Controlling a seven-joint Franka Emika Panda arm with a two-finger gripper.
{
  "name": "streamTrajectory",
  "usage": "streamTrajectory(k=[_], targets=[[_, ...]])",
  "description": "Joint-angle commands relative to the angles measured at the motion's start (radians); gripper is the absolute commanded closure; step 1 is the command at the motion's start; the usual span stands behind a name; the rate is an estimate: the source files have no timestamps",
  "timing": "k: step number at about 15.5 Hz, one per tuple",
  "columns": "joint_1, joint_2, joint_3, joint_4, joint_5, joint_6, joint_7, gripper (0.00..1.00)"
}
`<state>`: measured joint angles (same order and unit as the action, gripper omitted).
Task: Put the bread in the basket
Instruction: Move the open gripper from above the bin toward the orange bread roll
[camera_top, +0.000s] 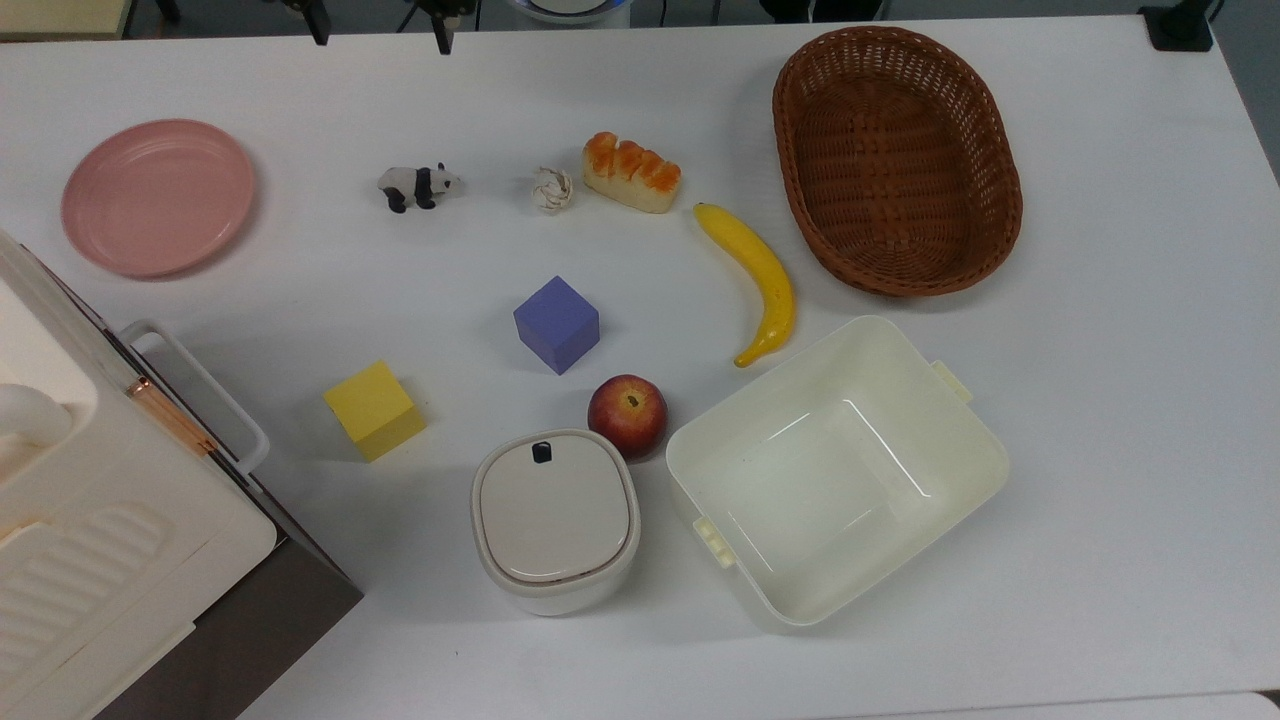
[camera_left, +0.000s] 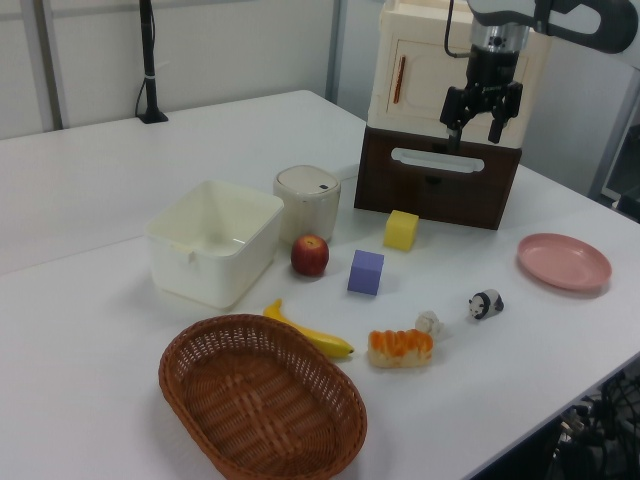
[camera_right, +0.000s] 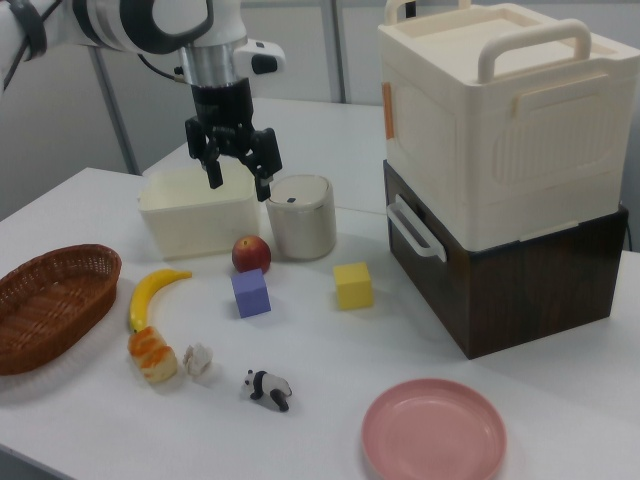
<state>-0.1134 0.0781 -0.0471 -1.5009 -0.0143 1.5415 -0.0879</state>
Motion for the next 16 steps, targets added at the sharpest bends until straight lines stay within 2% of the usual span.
streamTrajectory(k=[1,6,7,10,15,16], targets=[[-0.003,0.002,0.016,-0.004,0.019,-0.029,-0.003,0.0],[0.006,0.025,0.027,0.016,0.016,-0.026,0.06,0.0],[0.005,0.01,0.054,-0.014,0.005,-0.005,0.059,0.0],[0.005,-0.069,0.116,-0.209,-0.012,0.181,0.053,0.0],[0.032,-0.19,0.173,-0.376,-0.023,0.204,0.01,0.0],[0.061,-0.22,0.176,-0.418,-0.022,0.195,-0.013,0.0]])
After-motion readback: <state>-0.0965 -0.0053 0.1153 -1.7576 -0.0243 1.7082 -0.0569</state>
